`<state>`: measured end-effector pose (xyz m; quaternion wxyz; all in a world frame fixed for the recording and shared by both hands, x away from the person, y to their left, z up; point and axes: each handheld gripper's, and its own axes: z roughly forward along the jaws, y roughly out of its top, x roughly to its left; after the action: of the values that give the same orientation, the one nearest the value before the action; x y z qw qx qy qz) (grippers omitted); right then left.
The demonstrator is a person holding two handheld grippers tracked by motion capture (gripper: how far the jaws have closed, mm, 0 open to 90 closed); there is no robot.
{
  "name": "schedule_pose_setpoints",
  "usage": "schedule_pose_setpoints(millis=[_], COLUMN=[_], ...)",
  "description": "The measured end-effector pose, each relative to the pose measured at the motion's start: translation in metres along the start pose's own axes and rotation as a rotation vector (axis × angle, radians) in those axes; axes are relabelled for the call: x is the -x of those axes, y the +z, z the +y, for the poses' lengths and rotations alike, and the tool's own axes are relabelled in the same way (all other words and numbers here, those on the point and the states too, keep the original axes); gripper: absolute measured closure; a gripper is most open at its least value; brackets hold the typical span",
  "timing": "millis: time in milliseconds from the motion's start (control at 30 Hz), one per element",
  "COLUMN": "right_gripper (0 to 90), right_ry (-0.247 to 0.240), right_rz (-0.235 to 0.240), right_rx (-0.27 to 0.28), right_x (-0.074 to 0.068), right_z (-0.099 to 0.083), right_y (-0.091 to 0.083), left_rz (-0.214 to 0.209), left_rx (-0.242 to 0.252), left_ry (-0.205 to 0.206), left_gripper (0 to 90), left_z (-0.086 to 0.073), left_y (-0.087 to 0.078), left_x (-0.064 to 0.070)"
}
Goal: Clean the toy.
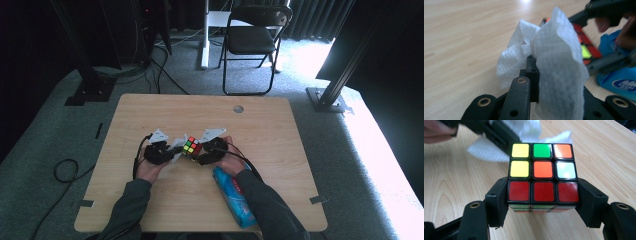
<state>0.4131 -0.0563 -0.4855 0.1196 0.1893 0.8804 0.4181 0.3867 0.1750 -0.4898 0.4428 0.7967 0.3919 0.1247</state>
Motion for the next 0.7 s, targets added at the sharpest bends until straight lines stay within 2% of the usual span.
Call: schedule_pose_setpoints(millis=[133,333,367,567,700], right_gripper=[34.4,34.4,34.4,34.4,34.4], right_ry=[0.001,0.014,0.014,0.017,0.018], right_rz=[-0.001,-0.001,-0.002,-0.005,-0.006], right_rx=[-0.001,0.009,0.009,0.012,0.012], right_x=[0.0,0.001,0.001,0.001,0.001], right_z=[0.0,0.0,0.0,0.0,0.0], right_y=[0.0,-0.001,-0.001,-0.001,-0.001], left_rz=[0.021,0.047,0.072,0.127,0.168], left_rx=[-0.038,-0.069,-0.081,-0.129,-0.162], left_ry=[0.007,0.002,-0.007,-0.019,-0.019], left_gripper=[83.2,82.9,82.9,77.3,69.7], left_z=[-0.006,-0.011,-0.013,-0.02,-0.024], left_y=[0.007,0.011,0.012,0.018,0.023], left_x=[-0.001,-0.006,-0.008,-0.014,-0.016])
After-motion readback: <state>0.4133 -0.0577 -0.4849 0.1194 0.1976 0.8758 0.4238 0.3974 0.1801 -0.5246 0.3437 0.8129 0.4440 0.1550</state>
